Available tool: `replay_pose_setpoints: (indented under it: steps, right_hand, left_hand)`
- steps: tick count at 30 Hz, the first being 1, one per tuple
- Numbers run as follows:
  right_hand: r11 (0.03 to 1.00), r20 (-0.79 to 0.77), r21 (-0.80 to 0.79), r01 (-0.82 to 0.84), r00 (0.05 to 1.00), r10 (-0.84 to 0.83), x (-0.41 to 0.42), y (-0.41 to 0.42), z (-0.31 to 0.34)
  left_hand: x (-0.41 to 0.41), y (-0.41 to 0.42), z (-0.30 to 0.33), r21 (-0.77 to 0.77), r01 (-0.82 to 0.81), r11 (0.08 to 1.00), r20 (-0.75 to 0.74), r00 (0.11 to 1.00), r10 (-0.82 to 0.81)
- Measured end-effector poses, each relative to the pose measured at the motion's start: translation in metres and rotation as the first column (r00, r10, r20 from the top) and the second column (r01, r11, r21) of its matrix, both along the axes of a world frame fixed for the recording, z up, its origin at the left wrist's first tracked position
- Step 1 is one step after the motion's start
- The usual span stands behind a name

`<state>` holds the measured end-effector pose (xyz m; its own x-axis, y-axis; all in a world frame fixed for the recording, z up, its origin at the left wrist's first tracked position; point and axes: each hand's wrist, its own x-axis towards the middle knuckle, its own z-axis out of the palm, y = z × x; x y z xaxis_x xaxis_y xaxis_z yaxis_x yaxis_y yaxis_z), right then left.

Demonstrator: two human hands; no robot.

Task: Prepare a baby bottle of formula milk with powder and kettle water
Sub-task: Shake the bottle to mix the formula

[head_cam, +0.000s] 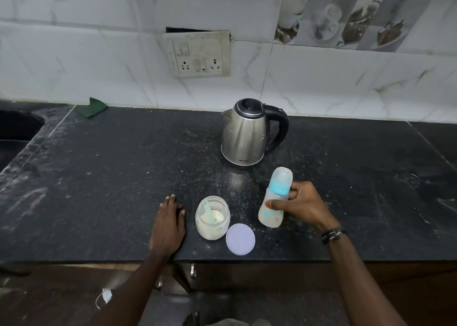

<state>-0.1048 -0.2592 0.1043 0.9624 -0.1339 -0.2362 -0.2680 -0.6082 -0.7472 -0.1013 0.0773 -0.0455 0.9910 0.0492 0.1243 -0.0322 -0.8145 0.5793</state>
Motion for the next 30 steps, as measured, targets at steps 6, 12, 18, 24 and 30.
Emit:
replay_pose_setpoints:
  steps: [6, 12, 18, 24, 30]
  right_hand:
    - [0.999, -0.014, 0.032, 0.021, 1.000, -0.021, 0.001, 0.001, 0.003]
    - [0.997, -0.150, -0.033, -0.071, 0.986, 0.066, -0.003, -0.001, 0.006]
    - [0.998, -0.071, 0.055, 0.014, 0.997, -0.010, -0.002, 0.002, 0.000]
    - [0.985, 0.000, 0.161, 0.065, 0.998, -0.065, -0.003, 0.006, -0.004]
    - [0.969, 0.015, 0.226, 0.100, 0.994, -0.106, -0.004, 0.007, -0.009]
  left_hand:
    - [0.000, 0.001, 0.000, 0.003, -0.001, 1.000, -0.007, 1.000, 0.001]
    - [0.000, 0.000, 0.001, 0.007, -0.003, 1.000, -0.012, 1.000, 0.003]
    - [-0.003, -0.001, 0.004, 0.015, -0.001, 1.000, -0.004, 1.000, 0.001]
    - [-0.003, -0.003, 0.005, 0.018, -0.010, 1.000, -0.019, 1.000, 0.010]
    - [-0.001, -0.002, 0.003, 0.017, -0.006, 1.000, -0.026, 1.000, 0.006]
